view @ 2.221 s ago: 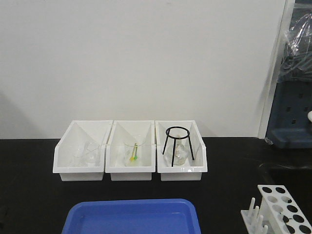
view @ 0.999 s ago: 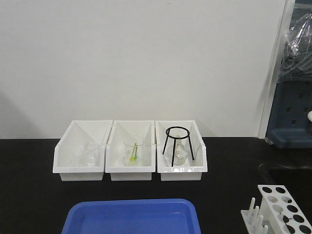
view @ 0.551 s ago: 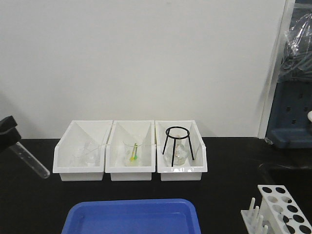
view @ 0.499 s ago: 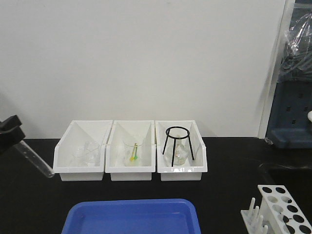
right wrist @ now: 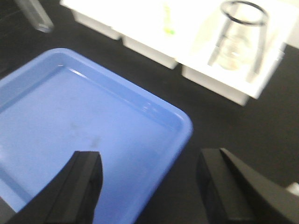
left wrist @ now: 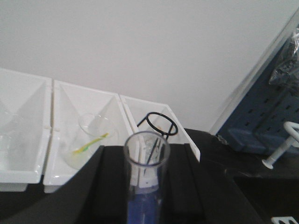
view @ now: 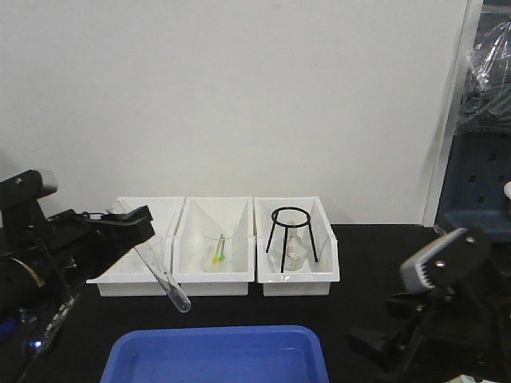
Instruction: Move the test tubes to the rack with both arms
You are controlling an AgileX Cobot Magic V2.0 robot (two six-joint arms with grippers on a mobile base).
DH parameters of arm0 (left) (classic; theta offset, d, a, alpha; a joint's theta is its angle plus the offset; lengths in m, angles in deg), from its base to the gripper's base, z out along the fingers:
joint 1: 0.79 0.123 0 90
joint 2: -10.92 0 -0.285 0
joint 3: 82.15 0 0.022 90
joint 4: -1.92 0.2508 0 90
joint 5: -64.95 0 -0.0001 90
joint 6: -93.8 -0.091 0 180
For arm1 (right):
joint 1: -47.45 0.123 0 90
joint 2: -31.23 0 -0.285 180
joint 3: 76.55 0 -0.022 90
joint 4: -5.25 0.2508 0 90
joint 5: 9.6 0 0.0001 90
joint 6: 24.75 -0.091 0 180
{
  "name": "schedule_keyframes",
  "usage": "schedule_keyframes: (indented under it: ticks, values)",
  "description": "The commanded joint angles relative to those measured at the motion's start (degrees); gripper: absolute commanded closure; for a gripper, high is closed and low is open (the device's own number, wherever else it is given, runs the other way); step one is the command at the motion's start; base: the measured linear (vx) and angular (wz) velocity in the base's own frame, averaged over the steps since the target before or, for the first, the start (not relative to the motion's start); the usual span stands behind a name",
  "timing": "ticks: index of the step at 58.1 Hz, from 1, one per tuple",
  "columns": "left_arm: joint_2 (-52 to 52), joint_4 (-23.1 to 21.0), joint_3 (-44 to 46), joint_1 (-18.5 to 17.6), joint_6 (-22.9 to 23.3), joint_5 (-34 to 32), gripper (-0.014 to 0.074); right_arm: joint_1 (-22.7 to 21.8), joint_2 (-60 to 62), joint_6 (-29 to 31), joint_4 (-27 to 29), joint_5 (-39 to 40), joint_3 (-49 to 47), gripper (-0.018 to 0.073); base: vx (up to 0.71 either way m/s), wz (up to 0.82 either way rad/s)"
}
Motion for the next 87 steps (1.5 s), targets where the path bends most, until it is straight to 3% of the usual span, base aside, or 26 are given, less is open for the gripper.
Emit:
schedule_keyframes:
  ticks: [1,13,25,31,42,63,87]
  values:
    - [1.0,-0.2,2.4,-1.9,2.2,-3.7,0.0591,4.9,-1.8,1.3,2.2,5.9,-3.6,0.0057,0.0,0.0]
    - [-0.2,-0.2,2.7,-4.1,3.5,-1.6,0.0591,15.2,-10.4,1.2,2.2,7.0,-10.6,0.0057,0.0,0.0]
    - [-0.2,-0.7,2.7,-5.7,3.7,2.0,0.0591,19.4,-17.0,0.8,2.3,6.9,-18.9,0.0057,0.0,0.0]
    - [-0.2,-0.7,2.7,-6.3,4.1,2.0,0.0591,19.7,-20.3,0.8,2.4,5.8,-22.7,0.0057,0.0,0.0]
    - [-0.2,-0.7,2.7,-6.8,9.8,1.8,0.0591,19.7,-25.4,0.8,2.6,3.6,-29.3,0.0057,0.0,0.0]
    - [-0.2,-0.7,2.7,-7.2,10.1,1.8,0.0591,19.7,-31.8,0.2,2.2,2.0,-37.2,0.0057,0.0,0.0]
    - [-0.2,-0.4,2.7,-8.8,9.6,3.3,0.0591,19.6,-32.7,-1.8,1.4,1.8,-38.0,0.0099,0.0,0.0]
